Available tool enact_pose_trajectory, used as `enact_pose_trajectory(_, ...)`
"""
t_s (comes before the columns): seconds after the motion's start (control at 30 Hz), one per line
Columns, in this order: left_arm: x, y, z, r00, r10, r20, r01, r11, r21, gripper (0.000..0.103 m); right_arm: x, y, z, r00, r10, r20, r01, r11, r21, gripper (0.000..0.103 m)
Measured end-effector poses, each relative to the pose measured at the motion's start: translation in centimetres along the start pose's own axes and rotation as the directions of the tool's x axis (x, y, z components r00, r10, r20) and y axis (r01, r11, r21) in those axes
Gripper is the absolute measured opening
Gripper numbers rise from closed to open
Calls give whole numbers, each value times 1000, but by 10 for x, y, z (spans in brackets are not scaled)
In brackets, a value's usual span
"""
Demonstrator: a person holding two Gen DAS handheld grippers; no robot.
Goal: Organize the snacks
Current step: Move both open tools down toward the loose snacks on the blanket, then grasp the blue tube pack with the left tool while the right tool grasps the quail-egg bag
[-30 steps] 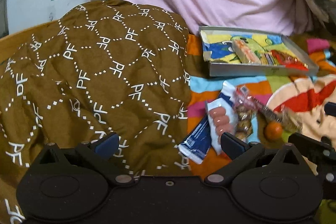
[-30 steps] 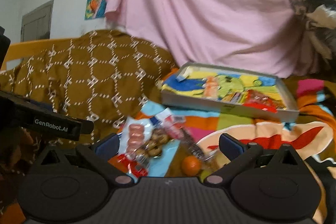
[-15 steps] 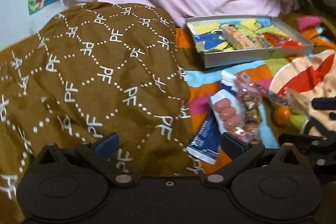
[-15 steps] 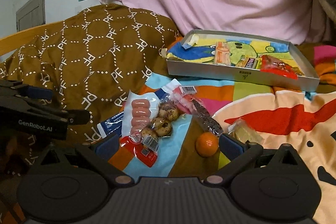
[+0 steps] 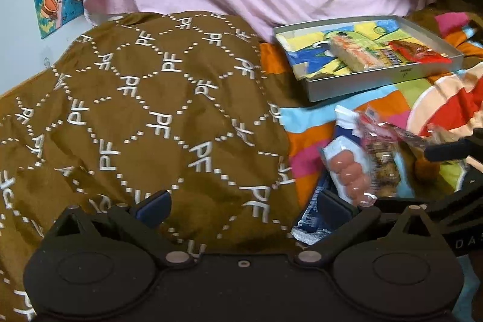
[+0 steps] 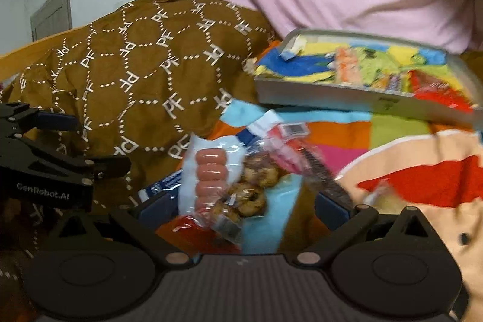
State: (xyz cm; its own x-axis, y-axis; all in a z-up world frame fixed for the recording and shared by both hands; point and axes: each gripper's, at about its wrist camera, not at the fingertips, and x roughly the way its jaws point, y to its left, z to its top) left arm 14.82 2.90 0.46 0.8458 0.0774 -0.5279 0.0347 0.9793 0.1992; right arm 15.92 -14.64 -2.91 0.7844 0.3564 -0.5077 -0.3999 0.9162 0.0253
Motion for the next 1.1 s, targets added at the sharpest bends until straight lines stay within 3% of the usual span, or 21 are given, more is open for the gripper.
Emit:
enact_pose_trajectory(0.17, 2, 7, 3, 1000, -14, -11, 14, 1000, -16, 102, 19, -1, 0, 997, 38, -70, -34, 998, 48, 90)
enact_pose_trajectory(0.43, 2, 1, 5, 1000, -14, -4, 14, 1000, 8, 102, 31, -16, -5, 989, 73, -129, -53, 987, 155, 83)
enact_pose_trajectory(0.5, 1, -2, 6, 1000, -24, -2, 24, 1000, 17, 102, 30, -17, -5, 988, 85, -130, -63, 985, 163, 71)
enact_pose_trajectory(0.6, 3, -6, 7, 999, -38, -7, 38, 999, 34, 102, 27, -14, -4, 989, 75, -130, -56, 988, 147, 60)
enact_pose_trajectory(0.77, 7, -13, 8, 999, -42, -22, 43, 998, 47, 102, 23, -22, 0, 982, 94, -165, -64, 981, 181, 53)
enact_pose_trajectory(0.93, 10, -20, 11, 999, -43, -29, 44, 998, 54, 102, 15, -26, 1, 971, 92, -220, -64, 989, 133, 47)
enact_pose_trajectory(1.0, 11, -24, 12, 999, -44, -32, 46, 997, 62, 102, 10, -28, 2, 966, 87, -245, -61, 992, 110, 40)
enact_pose_trajectory(1.1, 13, -29, 13, 998, -45, -39, 48, 996, 76, 102, 4, -33, 1, 959, 63, -276, -53, 998, 44, 39)
